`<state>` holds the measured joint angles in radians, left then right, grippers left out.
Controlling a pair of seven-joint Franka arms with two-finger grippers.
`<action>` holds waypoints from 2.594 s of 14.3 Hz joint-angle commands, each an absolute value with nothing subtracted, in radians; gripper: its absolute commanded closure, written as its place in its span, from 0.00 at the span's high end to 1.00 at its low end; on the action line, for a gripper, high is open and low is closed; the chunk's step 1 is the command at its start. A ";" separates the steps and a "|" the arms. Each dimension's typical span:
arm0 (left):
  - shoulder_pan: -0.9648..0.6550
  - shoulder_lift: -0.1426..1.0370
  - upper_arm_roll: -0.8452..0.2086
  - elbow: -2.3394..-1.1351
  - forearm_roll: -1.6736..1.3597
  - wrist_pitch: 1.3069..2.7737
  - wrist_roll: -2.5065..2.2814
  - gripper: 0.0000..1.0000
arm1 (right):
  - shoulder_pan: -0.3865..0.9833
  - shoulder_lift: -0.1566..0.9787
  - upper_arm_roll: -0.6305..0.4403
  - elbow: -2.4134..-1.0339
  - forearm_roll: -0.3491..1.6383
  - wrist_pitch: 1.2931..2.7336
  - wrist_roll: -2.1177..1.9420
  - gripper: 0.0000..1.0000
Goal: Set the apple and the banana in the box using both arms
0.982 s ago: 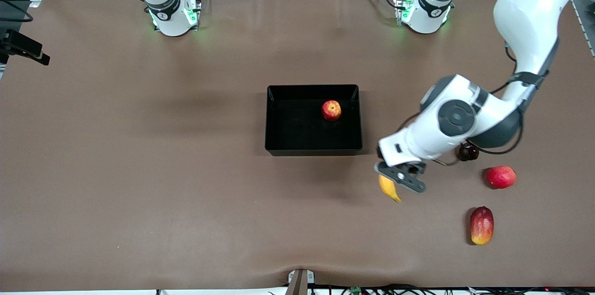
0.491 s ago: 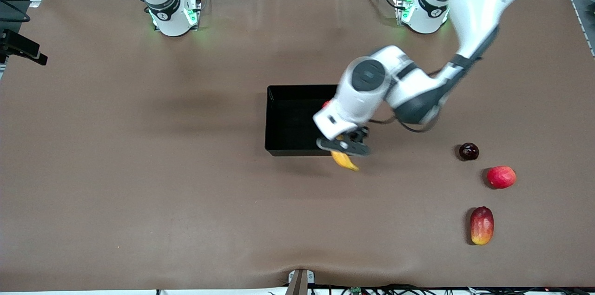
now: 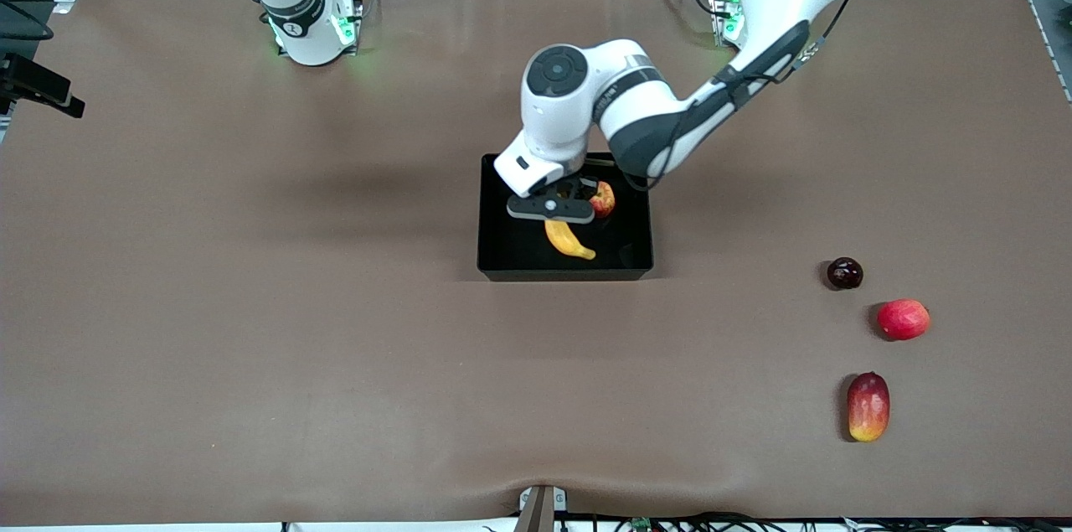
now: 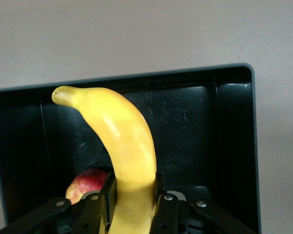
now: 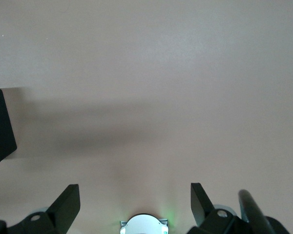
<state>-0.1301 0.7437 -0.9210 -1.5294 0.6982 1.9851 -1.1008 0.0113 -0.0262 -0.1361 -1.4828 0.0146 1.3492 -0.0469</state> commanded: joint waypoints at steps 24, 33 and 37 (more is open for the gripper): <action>-0.370 0.816 -0.652 -1.485 0.784 2.169 -1.243 1.00 | -0.012 -0.032 -0.121 -1.477 0.017 1.348 -0.035 1.00; -0.071 0.511 -0.675 -1.453 0.562 1.866 -0.981 1.00 | -0.012 -0.032 -0.121 -1.477 0.017 1.348 -0.035 1.00; 0.069 0.388 -0.673 -1.448 0.528 1.758 -0.801 1.00 | -0.012 -0.032 -0.121 -1.477 0.017 1.348 -0.035 1.00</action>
